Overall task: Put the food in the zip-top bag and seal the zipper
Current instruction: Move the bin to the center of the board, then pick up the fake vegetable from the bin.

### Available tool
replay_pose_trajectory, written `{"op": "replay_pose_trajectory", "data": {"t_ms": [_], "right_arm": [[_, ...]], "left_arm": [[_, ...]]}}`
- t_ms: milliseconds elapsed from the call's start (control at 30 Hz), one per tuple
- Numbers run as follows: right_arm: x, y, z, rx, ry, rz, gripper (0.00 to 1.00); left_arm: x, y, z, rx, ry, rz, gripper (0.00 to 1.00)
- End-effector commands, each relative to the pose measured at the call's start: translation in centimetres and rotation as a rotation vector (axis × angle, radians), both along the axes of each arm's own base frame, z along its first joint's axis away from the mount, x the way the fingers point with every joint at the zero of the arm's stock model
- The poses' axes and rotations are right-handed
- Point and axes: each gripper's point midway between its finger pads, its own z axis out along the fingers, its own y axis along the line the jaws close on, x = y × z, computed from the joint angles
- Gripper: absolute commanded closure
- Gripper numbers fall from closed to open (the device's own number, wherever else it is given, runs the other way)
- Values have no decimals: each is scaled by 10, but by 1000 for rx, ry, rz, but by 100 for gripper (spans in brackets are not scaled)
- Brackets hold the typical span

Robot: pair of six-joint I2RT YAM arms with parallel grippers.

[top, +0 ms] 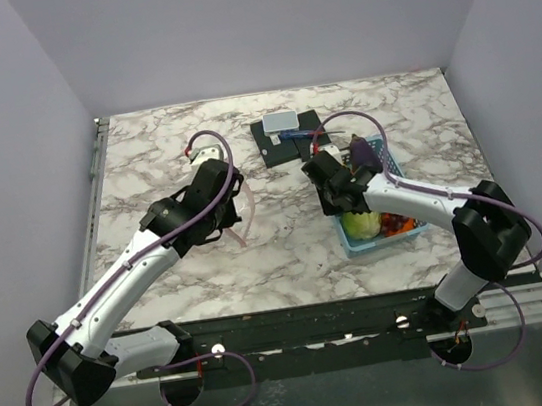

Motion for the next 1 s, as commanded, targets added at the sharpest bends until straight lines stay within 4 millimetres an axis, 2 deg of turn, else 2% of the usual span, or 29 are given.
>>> {"op": "replay_pose_trajectory", "data": {"t_ms": [0, 133, 300, 533, 733, 967], "right_arm": [[-5, -12, 7, -17, -4, 1, 86], [-5, -9, 25, 16, -26, 7, 70], [0, -8, 60, 44, -87, 14, 57], [20, -30, 104, 32, -180, -14, 38], [45, -66, 119, -9, -214, -74, 24], [69, -99, 103, -9, -204, -149, 14]], "left_arm": [[1, -24, -4, -86, 9, -7, 100], [2, -36, -7, -111, 14, -20, 100], [3, -47, -11, -122, 17, -31, 100], [2, -64, -18, -119, 24, -53, 100], [-1, -76, -19, -120, 22, -79, 100], [-5, -82, -21, -111, 22, -99, 100]]}}
